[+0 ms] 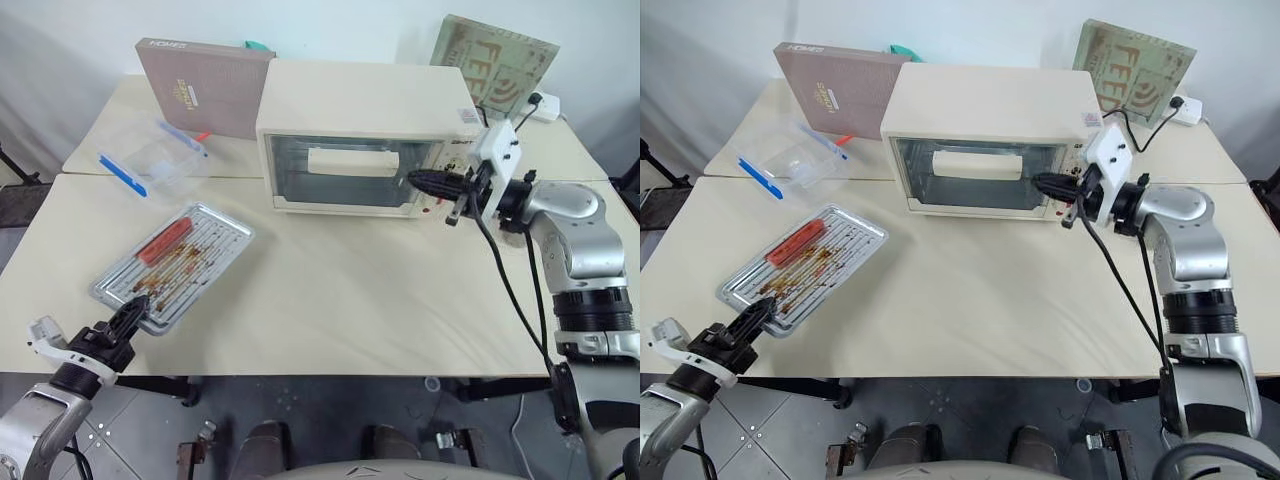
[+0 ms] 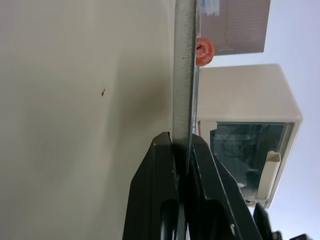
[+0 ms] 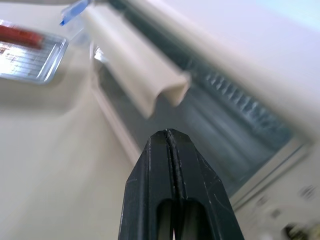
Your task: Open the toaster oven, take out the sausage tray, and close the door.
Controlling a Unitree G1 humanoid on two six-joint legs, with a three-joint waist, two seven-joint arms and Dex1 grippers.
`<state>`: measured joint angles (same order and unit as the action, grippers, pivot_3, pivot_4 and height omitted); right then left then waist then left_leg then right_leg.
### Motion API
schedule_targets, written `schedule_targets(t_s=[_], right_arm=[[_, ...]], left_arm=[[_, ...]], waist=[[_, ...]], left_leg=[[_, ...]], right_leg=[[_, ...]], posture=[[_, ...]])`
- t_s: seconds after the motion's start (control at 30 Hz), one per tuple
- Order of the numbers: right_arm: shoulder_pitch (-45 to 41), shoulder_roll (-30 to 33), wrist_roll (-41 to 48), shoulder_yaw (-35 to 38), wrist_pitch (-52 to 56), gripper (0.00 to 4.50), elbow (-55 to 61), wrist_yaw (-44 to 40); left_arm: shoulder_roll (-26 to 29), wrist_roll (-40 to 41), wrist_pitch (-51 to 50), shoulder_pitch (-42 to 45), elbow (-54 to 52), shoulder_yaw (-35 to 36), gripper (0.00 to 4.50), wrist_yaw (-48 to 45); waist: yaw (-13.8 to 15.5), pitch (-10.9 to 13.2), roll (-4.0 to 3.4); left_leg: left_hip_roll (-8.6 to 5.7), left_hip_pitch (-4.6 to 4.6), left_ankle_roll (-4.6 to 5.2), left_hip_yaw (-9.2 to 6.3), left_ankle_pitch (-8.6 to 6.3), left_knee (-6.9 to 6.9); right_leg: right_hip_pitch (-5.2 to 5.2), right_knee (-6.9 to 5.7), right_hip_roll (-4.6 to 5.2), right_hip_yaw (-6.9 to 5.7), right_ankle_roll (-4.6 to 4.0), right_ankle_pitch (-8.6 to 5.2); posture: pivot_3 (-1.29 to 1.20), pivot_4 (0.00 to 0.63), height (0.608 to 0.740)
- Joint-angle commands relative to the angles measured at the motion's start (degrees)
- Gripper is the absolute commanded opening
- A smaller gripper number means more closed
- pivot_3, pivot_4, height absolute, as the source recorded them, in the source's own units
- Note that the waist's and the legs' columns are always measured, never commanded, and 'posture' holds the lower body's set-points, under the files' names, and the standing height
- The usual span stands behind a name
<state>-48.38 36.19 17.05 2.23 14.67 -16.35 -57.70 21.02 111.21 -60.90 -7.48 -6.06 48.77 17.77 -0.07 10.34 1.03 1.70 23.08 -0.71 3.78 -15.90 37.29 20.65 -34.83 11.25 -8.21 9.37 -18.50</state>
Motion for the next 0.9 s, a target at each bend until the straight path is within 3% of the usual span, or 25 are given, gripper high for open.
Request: schedule_targets(t_s=[0.03, 0.3, 0.57, 0.7, 0.9], right_arm=[[-2.8, -0.1, 0.0, 1.2, -1.8, 0.03, -0.6, 0.8], [3.7, 4.0, 4.2, 1.4, 7.3, 0.03, 11.5, -3.6], [19.5, 14.4, 10.3, 3.5, 16.9, 0.03, 29.2, -9.5], [26.0, 16.6, 12.4, 5.7, 19.3, 0.03, 34.9, -8.7], [28.6, 16.9, 13.7, 8.3, 21.2, 0.03, 37.4, -5.4]], left_arm=[[2.3, 1.8, -3.5, -2.2, -1.5, -2.0, 0.0, -3.0], [13.8, 1.8, -12.6, 1.3, 5.8, -12.4, 0.0, -12.1], [23.3, 1.8, -21.2, 18.8, 23.2, -29.5, 0.0, -17.4], [21.0, -5.7, -26.3, 32.9, 32.3, -38.7, 0.0, -21.7], [16.8, -25.0, -28.6, 46.0, 38.0, -46.2, 0.0, -34.1]], waist=[[-0.1, 0.0, 0.0], [0.2, 0.0, -0.06], [1.3, 0.0, -0.07], [1.7, 0.0, -0.03], [1.5, 0.0, -0.01]], left_leg=[[0.0, 0.0, 0.0, 0.0, 0.0, -0.01], [0.0, 0.02, -0.02, 0.01, -0.01, -0.07], [0.01, 0.07, -0.02, 0.37, -0.02, -0.13], [0.01, 0.1, 0.0, 0.54, -0.01, -0.13], [0.01, 0.11, 0.01, 0.69, 0.0, -0.13]], right_leg=[[0.01, -0.01, 0.0, 0.0, 0.0, 0.0], [0.07, -0.02, -0.03, 0.07, 0.0, 0.0], [0.43, -0.17, -0.08, 0.49, 0.0, 0.0], [0.58, -0.24, -0.09, 0.62, 0.0, 0.0], [0.68, -0.25, -0.11, 0.73, 0.02, 0.01]], posture=[[0.0, 0.15, 0.74], [0.0, 0.15, 0.74], [0.0, 0.15, 0.74], [0.0, 0.15, 0.74], [0.0, 0.15, 0.74]])
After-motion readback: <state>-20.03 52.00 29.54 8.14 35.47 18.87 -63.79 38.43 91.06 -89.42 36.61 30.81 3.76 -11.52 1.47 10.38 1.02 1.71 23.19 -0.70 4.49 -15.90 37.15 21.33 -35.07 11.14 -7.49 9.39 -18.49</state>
